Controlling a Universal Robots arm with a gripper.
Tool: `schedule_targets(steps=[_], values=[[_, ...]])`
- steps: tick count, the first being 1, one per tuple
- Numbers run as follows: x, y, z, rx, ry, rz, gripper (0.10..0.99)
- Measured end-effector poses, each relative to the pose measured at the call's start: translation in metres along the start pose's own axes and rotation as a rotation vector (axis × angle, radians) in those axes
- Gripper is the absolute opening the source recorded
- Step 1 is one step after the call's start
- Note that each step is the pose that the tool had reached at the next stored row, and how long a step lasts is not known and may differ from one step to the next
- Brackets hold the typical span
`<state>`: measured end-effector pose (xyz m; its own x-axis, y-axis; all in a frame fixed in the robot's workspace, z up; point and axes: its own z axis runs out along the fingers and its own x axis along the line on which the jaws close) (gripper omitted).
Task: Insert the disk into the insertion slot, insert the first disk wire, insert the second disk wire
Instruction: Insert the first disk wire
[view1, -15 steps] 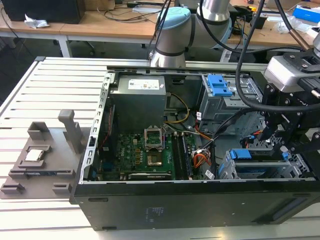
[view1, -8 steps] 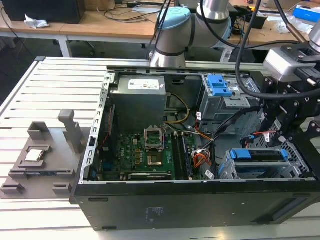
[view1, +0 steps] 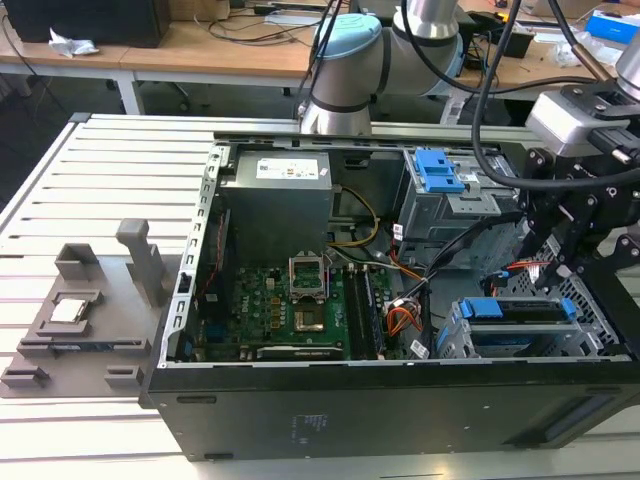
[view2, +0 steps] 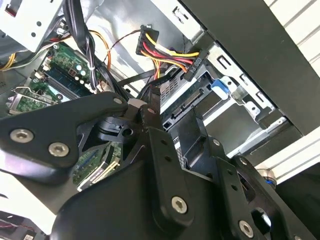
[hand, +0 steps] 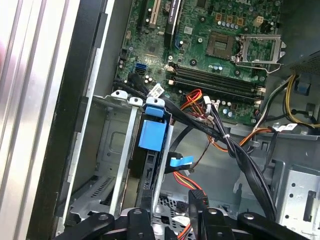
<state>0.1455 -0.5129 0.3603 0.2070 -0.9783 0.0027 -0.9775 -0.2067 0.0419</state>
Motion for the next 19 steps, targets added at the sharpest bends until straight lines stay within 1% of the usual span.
schedule_targets(steps=[3, 5, 8, 12, 14, 16, 17, 19], values=[[-0.0002, -0.0027, 0.0, 0.0, 0.001, -0.022, 0.42], [0.0002, -0.0084, 0.0001, 0.0, 0.0028, -0.032, 0.42], [0.0014, -0.0156, 0.0, -0.002, 0.0086, -0.034, 0.42], [0.0028, -0.0272, -0.0003, -0.004, 0.0215, -0.038, 0.42], [0.0032, -0.0314, 0.0002, -0.005, 0.0226, -0.039, 0.42], [0.0035, -0.0337, 0.0009, -0.005, 0.0248, -0.046, 0.42], [0.0036, -0.0337, 0.0011, -0.006, 0.0276, -0.048, 0.42], [0.0036, -0.0338, 0.0012, -0.006, 0.0296, -0.048, 0.42]])
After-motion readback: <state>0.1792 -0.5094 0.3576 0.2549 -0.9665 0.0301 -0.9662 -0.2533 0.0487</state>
